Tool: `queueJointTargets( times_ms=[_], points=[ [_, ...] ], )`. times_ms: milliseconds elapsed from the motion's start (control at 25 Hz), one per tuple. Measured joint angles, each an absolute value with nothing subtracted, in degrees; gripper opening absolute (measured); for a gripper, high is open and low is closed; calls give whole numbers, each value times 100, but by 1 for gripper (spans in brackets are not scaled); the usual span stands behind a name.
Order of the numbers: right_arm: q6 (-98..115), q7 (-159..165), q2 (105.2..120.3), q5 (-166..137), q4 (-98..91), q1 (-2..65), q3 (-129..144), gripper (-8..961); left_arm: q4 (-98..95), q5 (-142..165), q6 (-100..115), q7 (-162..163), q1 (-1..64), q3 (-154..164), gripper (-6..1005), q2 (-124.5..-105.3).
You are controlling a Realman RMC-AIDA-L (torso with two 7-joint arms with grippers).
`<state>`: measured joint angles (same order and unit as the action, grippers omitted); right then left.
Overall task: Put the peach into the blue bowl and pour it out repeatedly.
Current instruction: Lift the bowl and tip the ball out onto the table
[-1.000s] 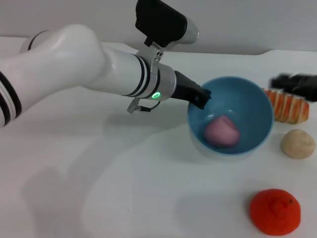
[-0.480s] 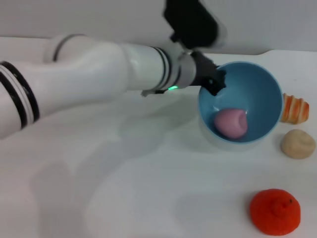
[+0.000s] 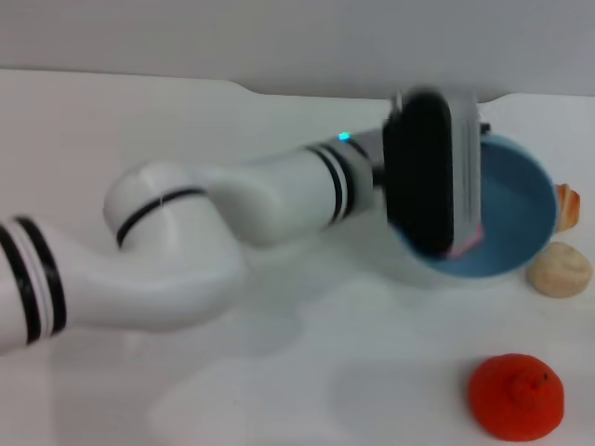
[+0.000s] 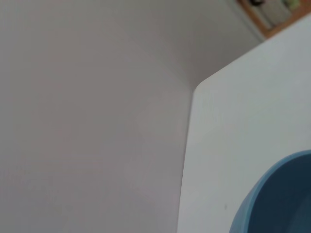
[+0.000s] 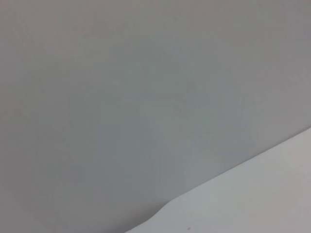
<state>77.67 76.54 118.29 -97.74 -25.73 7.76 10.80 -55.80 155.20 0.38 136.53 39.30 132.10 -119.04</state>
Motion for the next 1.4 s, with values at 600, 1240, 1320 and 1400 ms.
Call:
queueJointTargets(
  times_ms=[600,1240,1320,1400],
  points=[
    [7746,7702,11825,-9755,-2446,947,1054,390,-5703,15713,-1262,10740,3213,13714,-1,-11909],
    [7585,7683,11844,-9779,-2302,1030,1109,390,-5485,15709,-2254,9407,3104,14218,-2,-11909],
    [7585,7677,11839,-9782,-2266,1029,1110,390,-5493,15707,-2416,9386,3065,14218,-1,-11909],
    [7608,7680,11836,-9786,-2261,1028,1114,391,-5493,15591,-2503,9434,3041,14191,-1,-11909]
  ],
)
